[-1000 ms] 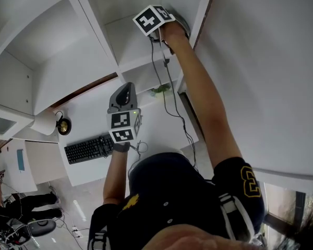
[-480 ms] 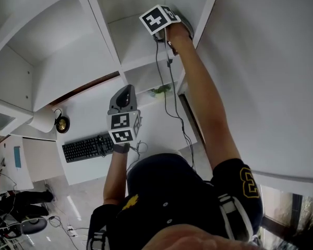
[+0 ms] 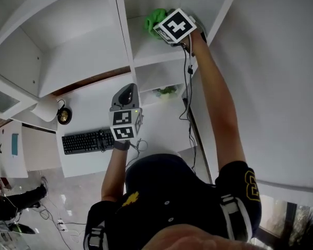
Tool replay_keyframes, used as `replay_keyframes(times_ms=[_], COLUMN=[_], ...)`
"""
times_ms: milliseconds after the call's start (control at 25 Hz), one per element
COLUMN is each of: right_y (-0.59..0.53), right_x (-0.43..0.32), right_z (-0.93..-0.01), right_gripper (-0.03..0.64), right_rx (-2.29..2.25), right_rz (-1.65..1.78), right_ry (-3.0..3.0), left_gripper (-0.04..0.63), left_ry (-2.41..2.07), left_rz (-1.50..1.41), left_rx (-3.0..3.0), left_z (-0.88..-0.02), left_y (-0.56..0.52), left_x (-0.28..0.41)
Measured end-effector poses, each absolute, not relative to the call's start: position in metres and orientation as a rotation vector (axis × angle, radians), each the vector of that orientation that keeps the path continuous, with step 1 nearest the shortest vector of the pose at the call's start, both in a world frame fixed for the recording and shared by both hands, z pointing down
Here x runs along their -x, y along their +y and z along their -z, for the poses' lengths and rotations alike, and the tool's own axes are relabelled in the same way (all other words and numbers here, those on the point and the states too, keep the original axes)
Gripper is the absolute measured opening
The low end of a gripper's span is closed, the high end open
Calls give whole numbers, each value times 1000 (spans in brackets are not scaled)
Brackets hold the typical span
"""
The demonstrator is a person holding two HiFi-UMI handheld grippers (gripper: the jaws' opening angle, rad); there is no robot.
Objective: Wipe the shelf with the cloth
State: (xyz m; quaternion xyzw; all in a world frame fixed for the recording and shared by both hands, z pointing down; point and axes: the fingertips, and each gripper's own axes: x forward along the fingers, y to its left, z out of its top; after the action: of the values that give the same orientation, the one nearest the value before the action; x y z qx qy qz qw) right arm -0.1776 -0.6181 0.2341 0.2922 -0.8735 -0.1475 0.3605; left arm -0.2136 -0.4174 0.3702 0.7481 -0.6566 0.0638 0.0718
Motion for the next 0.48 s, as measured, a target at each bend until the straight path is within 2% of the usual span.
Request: replay_keyframes(times_ms=[240, 480], right_y=[-562, -543], right_x=[220, 250], right_z=[-250, -284], right_gripper=[61, 61], right_rx=[-421, -344], right_rz=[480, 540], right_ry=[-2246, -2226], left_gripper=[18, 18], left_ry=[-1965, -1968], left_rz=[-192, -196], left_rx=[-2244, -2232], left_z=[-375, -382], left_y=[-415, -412], left_x=[213, 220])
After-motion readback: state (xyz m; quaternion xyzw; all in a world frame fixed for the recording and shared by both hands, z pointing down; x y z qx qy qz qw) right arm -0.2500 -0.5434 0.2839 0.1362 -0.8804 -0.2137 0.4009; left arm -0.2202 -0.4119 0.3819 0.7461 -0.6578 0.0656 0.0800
